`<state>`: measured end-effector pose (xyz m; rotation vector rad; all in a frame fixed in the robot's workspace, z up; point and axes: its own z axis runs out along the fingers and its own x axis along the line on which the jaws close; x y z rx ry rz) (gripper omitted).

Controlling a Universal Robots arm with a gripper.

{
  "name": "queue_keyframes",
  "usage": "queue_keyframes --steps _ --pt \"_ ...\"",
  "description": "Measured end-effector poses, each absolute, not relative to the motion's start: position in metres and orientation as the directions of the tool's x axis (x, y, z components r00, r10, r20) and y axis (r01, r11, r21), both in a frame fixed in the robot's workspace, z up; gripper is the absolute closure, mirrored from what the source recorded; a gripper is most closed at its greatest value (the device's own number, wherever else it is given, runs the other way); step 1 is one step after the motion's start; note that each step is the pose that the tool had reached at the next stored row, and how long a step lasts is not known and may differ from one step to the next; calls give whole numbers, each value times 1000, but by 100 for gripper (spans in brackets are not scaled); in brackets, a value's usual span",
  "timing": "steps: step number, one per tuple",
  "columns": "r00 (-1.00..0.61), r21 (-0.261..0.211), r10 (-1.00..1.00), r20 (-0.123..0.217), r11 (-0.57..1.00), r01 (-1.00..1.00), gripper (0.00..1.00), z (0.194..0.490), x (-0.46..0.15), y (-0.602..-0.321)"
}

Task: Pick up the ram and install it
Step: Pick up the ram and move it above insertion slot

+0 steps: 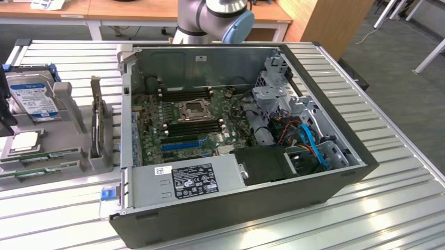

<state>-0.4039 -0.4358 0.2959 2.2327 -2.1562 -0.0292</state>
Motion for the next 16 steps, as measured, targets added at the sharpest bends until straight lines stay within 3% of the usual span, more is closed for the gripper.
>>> queue_keyframes --steps 16 --pt "39 22 -999 13 -39 -999 71 296 -405 -436"
